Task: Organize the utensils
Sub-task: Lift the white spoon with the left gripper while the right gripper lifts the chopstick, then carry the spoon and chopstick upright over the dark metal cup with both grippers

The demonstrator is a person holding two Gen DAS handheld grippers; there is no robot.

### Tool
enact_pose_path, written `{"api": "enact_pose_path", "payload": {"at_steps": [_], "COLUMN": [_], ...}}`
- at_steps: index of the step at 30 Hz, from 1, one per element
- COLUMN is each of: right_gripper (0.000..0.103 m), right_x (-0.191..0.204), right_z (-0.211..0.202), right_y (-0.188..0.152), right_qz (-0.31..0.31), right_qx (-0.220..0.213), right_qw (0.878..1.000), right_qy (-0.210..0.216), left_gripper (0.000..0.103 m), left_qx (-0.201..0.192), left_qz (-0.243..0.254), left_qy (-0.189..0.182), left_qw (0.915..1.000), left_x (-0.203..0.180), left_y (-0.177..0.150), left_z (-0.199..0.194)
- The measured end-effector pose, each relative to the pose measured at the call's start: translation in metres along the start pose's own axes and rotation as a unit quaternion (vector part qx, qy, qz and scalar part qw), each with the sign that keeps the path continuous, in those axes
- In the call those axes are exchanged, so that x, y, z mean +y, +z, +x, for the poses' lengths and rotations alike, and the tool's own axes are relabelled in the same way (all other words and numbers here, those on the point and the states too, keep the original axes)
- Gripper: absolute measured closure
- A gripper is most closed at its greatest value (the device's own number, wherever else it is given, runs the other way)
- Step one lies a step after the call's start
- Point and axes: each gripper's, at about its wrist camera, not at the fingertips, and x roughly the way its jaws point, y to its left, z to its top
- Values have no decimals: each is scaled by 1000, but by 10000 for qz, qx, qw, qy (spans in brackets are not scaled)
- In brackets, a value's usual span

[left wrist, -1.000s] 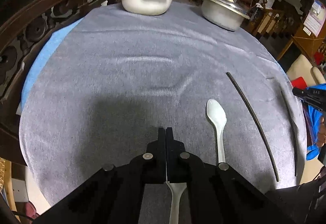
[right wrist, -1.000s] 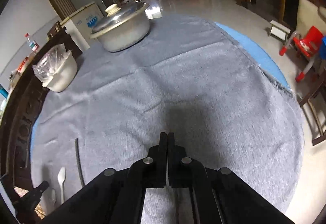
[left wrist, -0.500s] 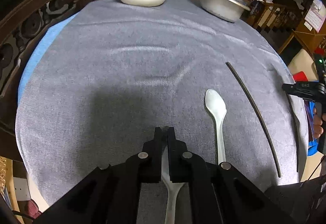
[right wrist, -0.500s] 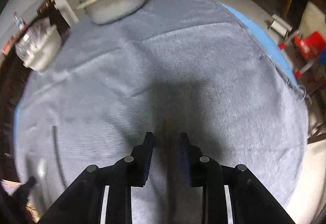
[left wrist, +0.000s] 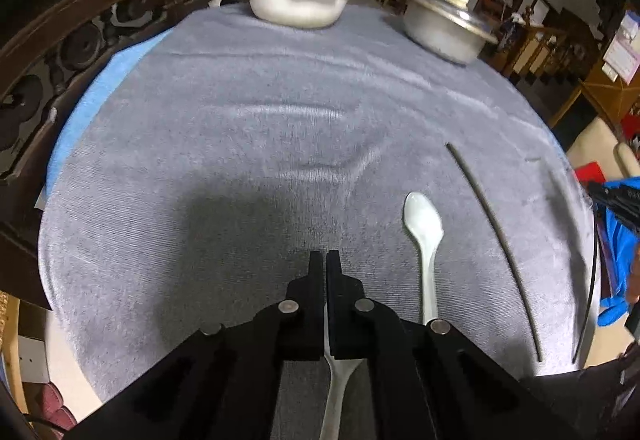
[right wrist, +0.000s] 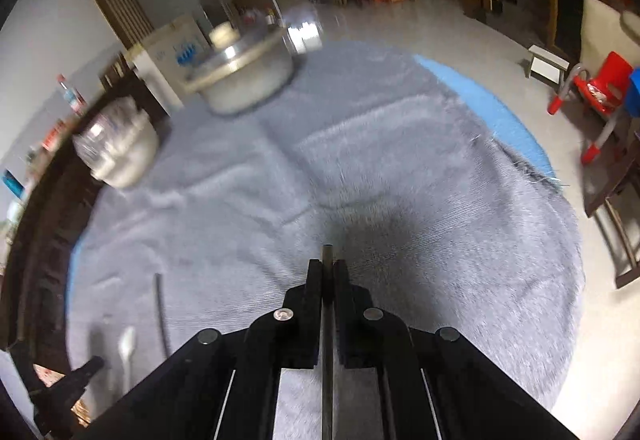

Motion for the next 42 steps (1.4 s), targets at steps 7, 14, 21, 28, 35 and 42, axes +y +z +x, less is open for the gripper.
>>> {"api": "enact_pose_path", "payload": {"at_steps": [7,14,21,28,35,42], "right_gripper": [97,97,97,97,97,97], "right_x": [-3,-4,-8,-26,-30,-12], "right_z": [-60,-104,-124,-143,-146,-160], "right_y": [-24,-54,-64,-71,-79,-86], "right_qz": [238,448,458,560,662,486], "right_qx": [-896,-1420,-1643,-1861,-1833,-2055], "right_qw": [9946,9853,9808,9760,9750,9708], "right_qy": [475,842,946,979,1063,1136], "left_gripper": [102,102,75,76,76,76], "left_qx": [-466,-295,250,326,168,-451], "left_qz": [-87,-214,199,528,405,150], "left_qy": [-112,-240,-29,306,276,52], "left_qw": [9988,9990,9995,9976,9987,9989], "left_x": [3,17,-13,-27,-24,-24], "left_y": [0,-4,-13,-16,-20,-20], "left_z": [-41,-50,-14,13,4,-45]}}
